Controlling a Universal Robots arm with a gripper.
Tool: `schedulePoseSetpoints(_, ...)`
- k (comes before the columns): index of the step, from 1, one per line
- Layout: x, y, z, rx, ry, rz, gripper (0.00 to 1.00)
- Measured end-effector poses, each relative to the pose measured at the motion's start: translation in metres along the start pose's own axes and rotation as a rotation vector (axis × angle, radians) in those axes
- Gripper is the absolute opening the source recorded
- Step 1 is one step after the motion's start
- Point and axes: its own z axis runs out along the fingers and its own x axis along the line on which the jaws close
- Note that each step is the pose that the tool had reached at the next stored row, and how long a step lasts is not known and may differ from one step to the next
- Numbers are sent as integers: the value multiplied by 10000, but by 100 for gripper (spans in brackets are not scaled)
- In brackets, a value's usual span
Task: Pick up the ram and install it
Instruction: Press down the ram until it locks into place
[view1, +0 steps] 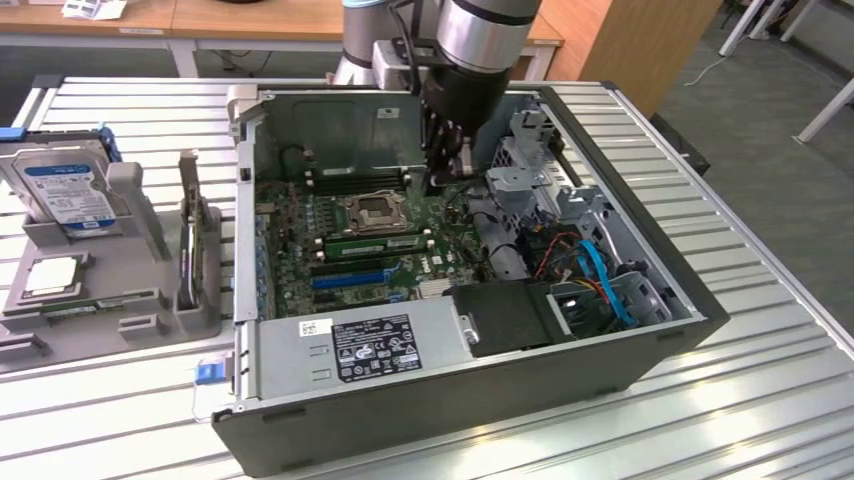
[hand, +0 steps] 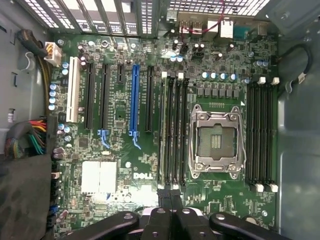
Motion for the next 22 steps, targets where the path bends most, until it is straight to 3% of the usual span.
schedulePoseSetpoints(22,22,-22,398,1,-1,0,10)
